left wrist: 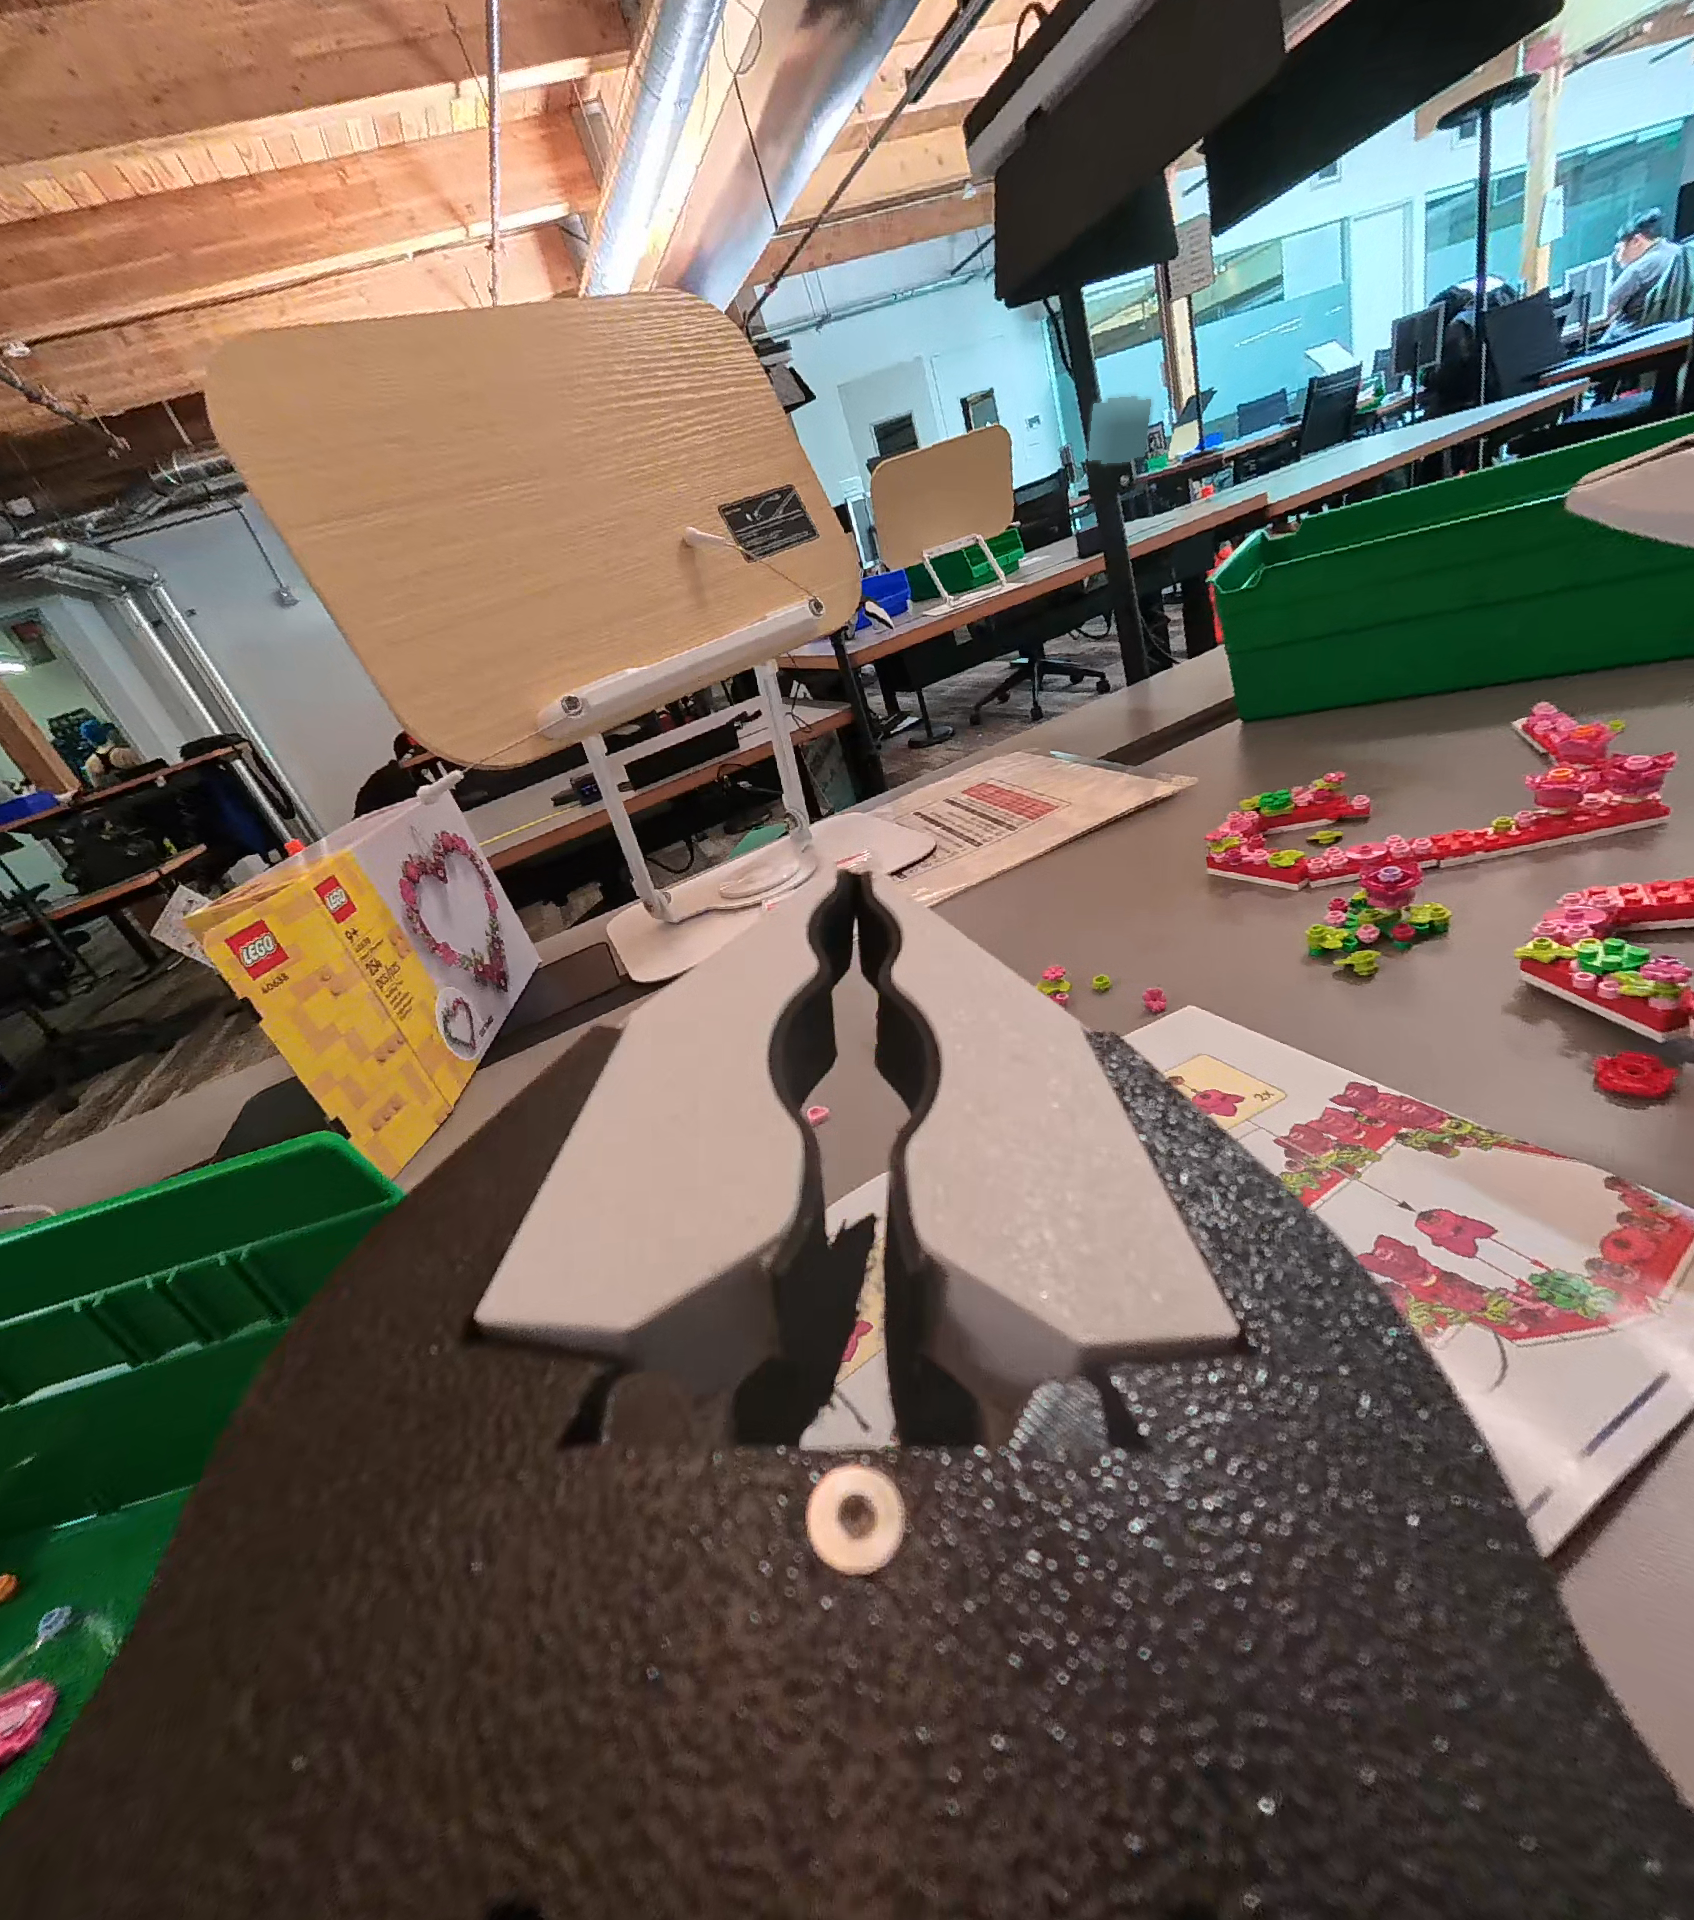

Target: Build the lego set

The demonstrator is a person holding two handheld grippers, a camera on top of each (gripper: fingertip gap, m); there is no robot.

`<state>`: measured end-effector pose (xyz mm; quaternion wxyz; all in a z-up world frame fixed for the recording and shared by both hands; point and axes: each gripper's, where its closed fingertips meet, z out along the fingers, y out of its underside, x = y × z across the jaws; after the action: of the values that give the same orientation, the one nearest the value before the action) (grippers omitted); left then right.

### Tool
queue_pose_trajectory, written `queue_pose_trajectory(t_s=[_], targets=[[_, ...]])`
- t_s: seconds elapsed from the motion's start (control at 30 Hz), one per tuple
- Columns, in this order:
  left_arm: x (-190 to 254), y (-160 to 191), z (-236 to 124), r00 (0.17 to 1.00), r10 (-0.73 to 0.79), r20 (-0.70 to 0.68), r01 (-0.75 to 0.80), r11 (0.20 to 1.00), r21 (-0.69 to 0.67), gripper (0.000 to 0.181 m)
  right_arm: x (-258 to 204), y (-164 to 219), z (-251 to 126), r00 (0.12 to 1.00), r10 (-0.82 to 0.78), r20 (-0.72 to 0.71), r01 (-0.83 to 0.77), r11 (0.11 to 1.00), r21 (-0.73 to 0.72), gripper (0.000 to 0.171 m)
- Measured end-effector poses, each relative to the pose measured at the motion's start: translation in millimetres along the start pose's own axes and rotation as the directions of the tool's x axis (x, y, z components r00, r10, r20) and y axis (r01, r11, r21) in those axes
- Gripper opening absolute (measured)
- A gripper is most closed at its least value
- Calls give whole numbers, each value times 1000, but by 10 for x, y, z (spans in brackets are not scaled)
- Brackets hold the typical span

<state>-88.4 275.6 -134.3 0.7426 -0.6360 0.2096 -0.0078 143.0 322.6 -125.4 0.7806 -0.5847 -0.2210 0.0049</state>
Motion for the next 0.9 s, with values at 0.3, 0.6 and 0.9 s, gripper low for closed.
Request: queue_pose_trajectory(t_s=[0.3, 0.6, 0.9], targets=[[5, 15, 2, 1000, 18, 2, -18, 1000, -9, 0, -16, -4, 3, 1000, -6, 2, 6, 1000, 1, 0], [-25, -49, -27, 990, -133, -50, 136, 990, 44, 0, 4, 19, 13, 1000, -13, 6, 13, 1000, 1, 0], [-133, -82, -65, 971, -234, -49, 237, 968, 79, 0, 75, 32, 6, 999, -24, -29, 24, 1000, -7, 0]])
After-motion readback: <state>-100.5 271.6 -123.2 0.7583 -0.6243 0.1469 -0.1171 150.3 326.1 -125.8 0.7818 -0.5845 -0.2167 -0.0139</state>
